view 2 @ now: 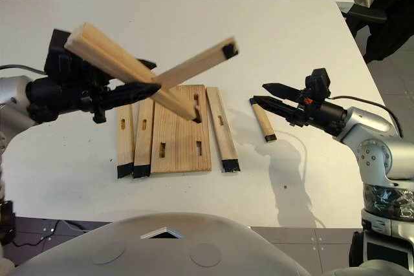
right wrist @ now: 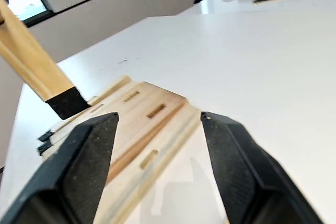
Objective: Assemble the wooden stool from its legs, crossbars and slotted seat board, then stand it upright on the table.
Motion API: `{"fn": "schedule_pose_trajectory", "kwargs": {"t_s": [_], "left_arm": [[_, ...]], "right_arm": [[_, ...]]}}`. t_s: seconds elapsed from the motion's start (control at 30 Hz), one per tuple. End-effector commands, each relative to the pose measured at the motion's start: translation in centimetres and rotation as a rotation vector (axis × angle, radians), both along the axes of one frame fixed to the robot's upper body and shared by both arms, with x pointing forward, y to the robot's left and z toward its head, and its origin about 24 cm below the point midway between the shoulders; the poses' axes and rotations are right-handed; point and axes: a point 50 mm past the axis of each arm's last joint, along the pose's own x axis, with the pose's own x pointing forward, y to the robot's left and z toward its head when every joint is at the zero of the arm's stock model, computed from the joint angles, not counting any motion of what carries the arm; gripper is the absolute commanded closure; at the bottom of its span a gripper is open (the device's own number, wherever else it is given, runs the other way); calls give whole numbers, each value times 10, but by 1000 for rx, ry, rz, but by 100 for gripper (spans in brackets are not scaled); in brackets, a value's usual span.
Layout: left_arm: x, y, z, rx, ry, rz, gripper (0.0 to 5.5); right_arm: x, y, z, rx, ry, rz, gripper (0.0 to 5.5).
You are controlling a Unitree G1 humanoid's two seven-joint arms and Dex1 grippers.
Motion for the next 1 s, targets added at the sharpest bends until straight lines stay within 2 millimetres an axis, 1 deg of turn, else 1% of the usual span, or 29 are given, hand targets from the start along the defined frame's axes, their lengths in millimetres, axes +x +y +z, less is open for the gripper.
{"fn": "schedule_pose_trajectory", "kwargs": {"t_s": [0.03, 0.1, 0.23, 0.4, 0.63, 0.87, 1.0], "left_arm": [[6, 19, 6, 116, -68, -41, 342], [4, 23, 7, 119, -53, -90, 342], [-10, 25, -13, 212, -31, -185, 342], [-16, 31, -28, 262, -50, -183, 342], [-20, 29, -33, 247, -34, -171, 342], [-26, 28, -29, 251, -2, -204, 342], [-23, 28, -32, 276, -4, -210, 342]], "right_arm": [[-12, -2, -5, -4, -12, -67, 262], [-14, 0, -7, -2, -18, -86, 262], [-11, 3, -7, 8, -32, -105, 262], [-10, 3, -8, -21, -31, -85, 262], [-7, 2, -7, -42, -36, -76, 262], [-7, 1, -8, -47, -41, -90, 262], [-6, 3, -9, -46, -44, -92, 262]]}}
